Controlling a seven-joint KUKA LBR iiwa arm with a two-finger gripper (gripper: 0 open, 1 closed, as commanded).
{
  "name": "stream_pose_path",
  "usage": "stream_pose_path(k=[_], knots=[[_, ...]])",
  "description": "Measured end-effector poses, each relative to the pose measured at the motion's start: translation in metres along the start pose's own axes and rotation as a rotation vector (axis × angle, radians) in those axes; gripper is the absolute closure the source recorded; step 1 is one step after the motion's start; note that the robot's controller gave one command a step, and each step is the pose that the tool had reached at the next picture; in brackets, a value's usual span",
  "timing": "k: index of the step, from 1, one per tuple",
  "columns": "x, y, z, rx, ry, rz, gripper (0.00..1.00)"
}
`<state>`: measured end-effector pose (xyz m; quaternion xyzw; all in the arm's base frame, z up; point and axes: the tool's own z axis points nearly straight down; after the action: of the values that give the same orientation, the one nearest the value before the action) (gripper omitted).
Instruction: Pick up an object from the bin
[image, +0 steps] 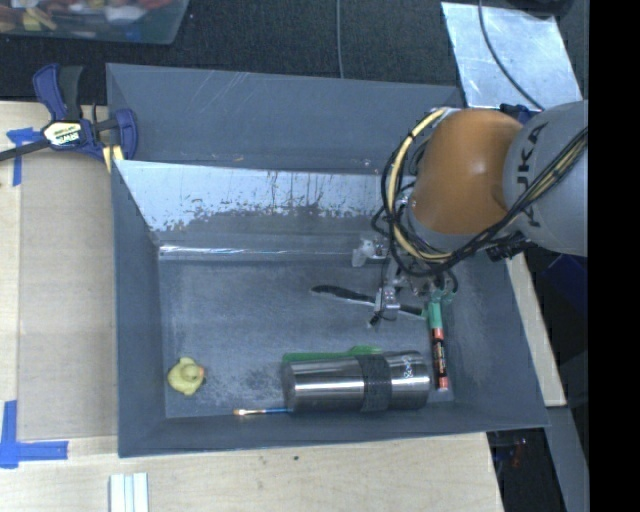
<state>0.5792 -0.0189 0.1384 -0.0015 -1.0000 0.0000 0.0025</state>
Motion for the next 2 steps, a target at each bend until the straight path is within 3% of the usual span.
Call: stream_pose_path(k=[1, 2], knots=[[-0.002, 0.0, -0.005, 0.0, -0.009, -0.001, 0.0], [-0.039, -0.046, 0.069, 0.002, -0.01, -0.107, 0.0]])
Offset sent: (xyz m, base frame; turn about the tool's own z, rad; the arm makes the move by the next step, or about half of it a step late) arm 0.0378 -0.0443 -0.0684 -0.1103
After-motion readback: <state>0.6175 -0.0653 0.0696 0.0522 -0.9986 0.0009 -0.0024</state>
